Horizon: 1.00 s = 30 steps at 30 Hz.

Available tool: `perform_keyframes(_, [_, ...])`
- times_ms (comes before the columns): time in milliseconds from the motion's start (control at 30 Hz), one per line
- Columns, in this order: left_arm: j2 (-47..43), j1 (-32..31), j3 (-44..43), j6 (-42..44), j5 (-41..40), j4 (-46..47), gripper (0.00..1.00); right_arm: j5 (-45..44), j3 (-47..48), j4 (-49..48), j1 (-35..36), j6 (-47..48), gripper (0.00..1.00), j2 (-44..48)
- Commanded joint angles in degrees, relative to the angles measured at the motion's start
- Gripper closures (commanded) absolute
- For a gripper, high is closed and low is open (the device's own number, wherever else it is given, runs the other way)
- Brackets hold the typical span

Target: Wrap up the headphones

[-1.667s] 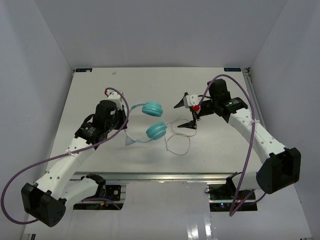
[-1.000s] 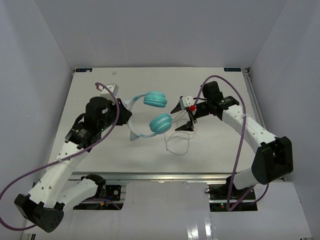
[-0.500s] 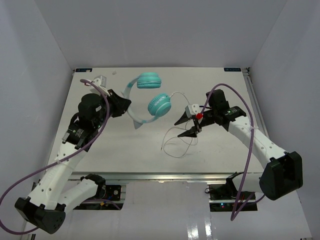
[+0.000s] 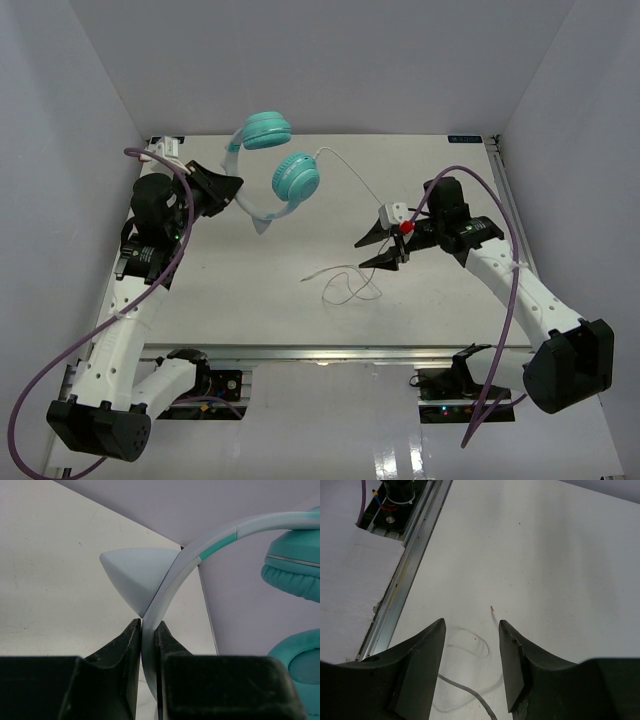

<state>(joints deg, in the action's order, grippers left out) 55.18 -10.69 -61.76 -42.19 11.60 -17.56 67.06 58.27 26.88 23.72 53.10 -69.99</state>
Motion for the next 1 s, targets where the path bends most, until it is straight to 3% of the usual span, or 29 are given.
perform_keyframes(0, [-1.33,2.88,-2.16,-4.3,6.26,6.85,1.0,2.68,-0.22,-1.27,-1.57,-2.34,0.46,1.26])
perform_keyframes(133, [-1.1,3.13,-3.16,-3.83,8.62,8.45,1.0,2.11,0.3,-4.38,-1.6,-6.26,0.4,1.08])
perform_keyframes(233, [-1.04,3.13,-3.55,-1.95,12.56,10.33,1.0,-1.92,0.24,-9.02,-1.65,-12.37,0.31,-0.02])
perform_keyframes(400, [0.38,3.14,-5.04,1.96,20.71,10.97,1.0,-3.93,2.95,-7.31,-1.57,-12.38,0.21,-4.4])
perform_keyframes(567, [0.83,3.22,-5.72,5.13,24.54,8.56,1.0,-0.53,9.11,-0.7,-1.57,-7.07,0.19,-9.24])
perform_keyframes(800, [-0.27,3.16,-4.52,6.52,22.35,6.3,1.0,0.71,11.88,-0.19,-1.57,-5.62,0.19,-11.11])
perform_keyframes(967, [0.37,3.2,-4.7,5.45,23.37,7.48,1.0,10.02,11.07,0.43,-1.09,-5.45,0.19,-10.27])
